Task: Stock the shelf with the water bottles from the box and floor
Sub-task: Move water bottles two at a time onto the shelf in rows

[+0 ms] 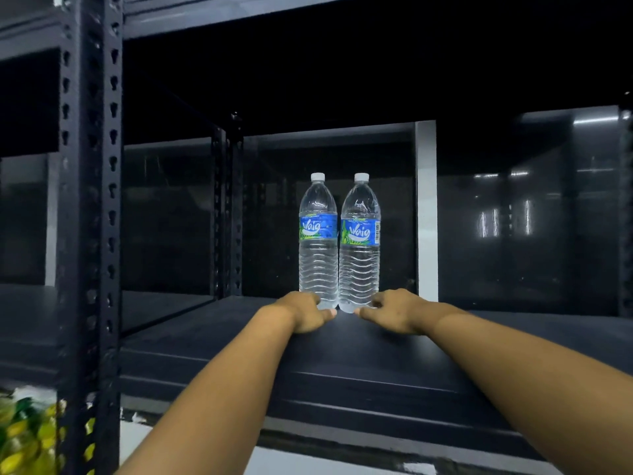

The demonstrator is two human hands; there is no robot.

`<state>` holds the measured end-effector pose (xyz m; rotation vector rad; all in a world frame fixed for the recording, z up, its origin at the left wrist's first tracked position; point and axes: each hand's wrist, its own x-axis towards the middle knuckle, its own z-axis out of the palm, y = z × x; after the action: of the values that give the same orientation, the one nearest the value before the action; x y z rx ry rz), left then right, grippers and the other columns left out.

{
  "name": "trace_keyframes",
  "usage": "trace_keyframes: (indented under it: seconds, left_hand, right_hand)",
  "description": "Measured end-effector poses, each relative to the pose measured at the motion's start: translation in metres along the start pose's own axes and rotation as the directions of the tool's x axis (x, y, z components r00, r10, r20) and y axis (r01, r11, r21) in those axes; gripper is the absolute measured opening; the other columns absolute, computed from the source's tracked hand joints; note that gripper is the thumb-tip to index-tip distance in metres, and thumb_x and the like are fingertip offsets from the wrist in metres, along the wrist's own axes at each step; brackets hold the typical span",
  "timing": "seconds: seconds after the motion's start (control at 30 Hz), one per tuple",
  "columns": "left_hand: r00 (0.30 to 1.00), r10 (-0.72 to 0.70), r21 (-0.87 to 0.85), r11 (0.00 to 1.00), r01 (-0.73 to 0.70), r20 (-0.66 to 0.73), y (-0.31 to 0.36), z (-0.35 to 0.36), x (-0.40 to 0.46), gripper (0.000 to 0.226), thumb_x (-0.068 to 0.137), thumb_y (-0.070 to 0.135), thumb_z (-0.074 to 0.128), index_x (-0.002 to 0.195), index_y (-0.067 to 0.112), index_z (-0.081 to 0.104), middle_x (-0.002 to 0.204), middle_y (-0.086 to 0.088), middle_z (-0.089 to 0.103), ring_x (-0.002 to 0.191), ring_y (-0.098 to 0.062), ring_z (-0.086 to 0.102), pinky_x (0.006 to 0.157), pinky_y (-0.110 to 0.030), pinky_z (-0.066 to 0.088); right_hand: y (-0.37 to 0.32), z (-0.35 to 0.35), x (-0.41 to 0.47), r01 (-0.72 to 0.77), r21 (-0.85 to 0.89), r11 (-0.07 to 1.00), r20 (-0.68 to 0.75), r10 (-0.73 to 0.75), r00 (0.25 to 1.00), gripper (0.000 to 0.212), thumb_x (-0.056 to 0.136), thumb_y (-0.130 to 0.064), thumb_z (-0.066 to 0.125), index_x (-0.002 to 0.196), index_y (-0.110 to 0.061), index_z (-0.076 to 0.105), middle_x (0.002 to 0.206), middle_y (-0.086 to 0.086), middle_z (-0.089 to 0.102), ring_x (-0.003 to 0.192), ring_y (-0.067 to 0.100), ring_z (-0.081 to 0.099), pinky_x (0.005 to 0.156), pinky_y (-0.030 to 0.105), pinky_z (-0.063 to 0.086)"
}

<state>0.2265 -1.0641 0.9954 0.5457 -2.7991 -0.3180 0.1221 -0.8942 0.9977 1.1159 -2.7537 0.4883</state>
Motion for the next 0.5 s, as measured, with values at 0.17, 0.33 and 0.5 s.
trace_keyframes:
  seconds: [0.17,0.33,0.5]
  left_hand:
    - [1.0,-0.015,0.027,1.0,0.015,0.007,0.019,-0.007,-0.025,0.067,0.096,0.057,0.042,0.149,0.018,0.033,0.156,-0.007,0.032,0.14,-0.026,0.034,0.113,-0.035,0.031]
    - [1.0,-0.007,0.048,0.999,0.007,0.008,0.041,-0.014,-0.053,0.062,0.098,0.053,0.04,0.148,0.017,0.035,0.156,-0.007,0.032,0.141,-0.026,0.033,0.113,-0.034,0.029]
    - [1.0,0.003,0.049,0.999,-0.003,-0.001,0.061,-0.02,-0.079,0.058,0.099,0.049,0.042,0.146,0.015,0.039,0.152,-0.009,0.038,0.138,-0.027,0.037,0.112,-0.034,0.032]
  right_hand:
    - [0.0,-0.006,-0.03,-0.004,-0.015,1.0,-0.019,0.004,1.0,0.063,0.093,-0.06,0.042,0.139,-0.017,0.046,0.142,0.008,0.049,0.125,0.027,0.049,0.098,0.033,0.04]
    - [-0.004,-0.016,-0.061,-0.002,-0.018,1.0,-0.013,0.001,1.0,0.064,0.092,-0.063,0.04,0.141,-0.022,0.046,0.143,0.006,0.048,0.126,0.027,0.049,0.098,0.035,0.042]
    - [-0.005,-0.03,-0.093,0.011,-0.044,0.999,-0.017,-0.012,1.0,0.062,0.093,-0.061,0.038,0.136,-0.018,0.048,0.14,0.008,0.049,0.123,0.027,0.049,0.096,0.035,0.042]
